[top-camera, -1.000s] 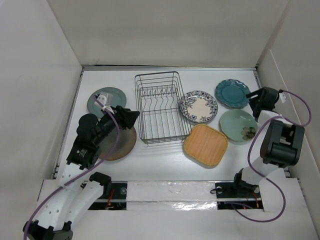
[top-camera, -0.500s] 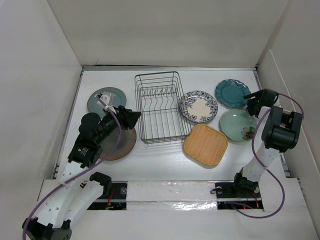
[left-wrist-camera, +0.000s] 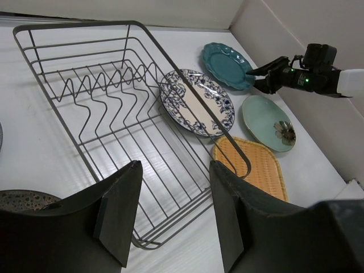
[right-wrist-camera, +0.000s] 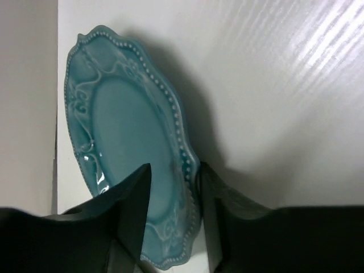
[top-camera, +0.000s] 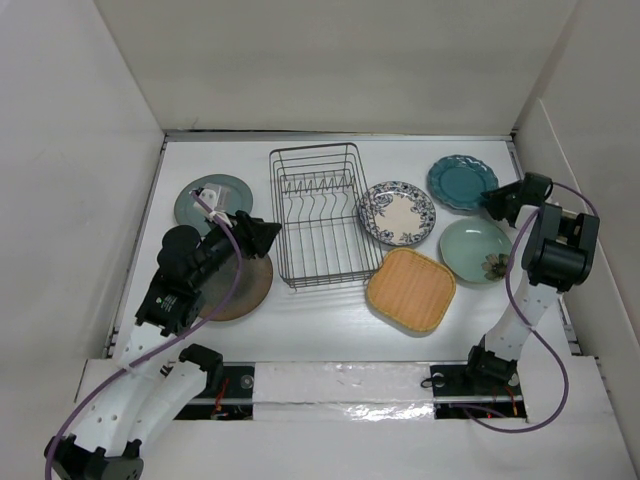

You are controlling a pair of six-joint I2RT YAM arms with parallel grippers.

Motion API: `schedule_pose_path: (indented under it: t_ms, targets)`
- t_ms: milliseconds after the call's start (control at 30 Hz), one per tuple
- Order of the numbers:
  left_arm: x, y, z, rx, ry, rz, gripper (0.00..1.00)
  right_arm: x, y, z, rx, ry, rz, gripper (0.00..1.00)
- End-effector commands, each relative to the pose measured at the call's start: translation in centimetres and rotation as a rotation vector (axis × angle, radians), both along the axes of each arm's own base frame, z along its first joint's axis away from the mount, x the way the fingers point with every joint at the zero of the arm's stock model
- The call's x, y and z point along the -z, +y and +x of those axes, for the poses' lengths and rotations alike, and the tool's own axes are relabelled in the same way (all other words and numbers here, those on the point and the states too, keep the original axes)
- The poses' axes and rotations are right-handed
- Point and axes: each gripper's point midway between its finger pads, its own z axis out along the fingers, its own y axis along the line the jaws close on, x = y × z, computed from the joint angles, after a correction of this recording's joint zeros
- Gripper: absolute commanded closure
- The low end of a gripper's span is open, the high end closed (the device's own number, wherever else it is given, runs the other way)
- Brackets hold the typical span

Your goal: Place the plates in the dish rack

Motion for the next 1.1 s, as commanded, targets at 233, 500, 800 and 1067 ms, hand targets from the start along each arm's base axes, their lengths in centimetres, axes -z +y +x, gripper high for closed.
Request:
schedule_pose_path:
  t_ms: [233,500,800,1067]
  targets:
    - [-2.0,0.1,0.1,-0.010,-0.062,-0.014,0.54,-4.8,-0.1,1.7,0.002,-0.206,0.002,1.00]
    - [-1.6,-0.3,0.2,0.010,-0.052,-0.011,0.54,-16.3,-1.3,1.4,0.018,-0.487,-0.168,1.00]
    - [-1.1,-0.3,0.6,0.003,-0.035,-0.005,0.54,-30.5,2.9,-1.5,0.010,-0.672,-0.486,1.00]
    - [-0.8,0.0,0.9,-0.022,-0.022,0.000,0.57,-39.0,12.2,-3.3,-0.083,-0.663,-0.678,1.00]
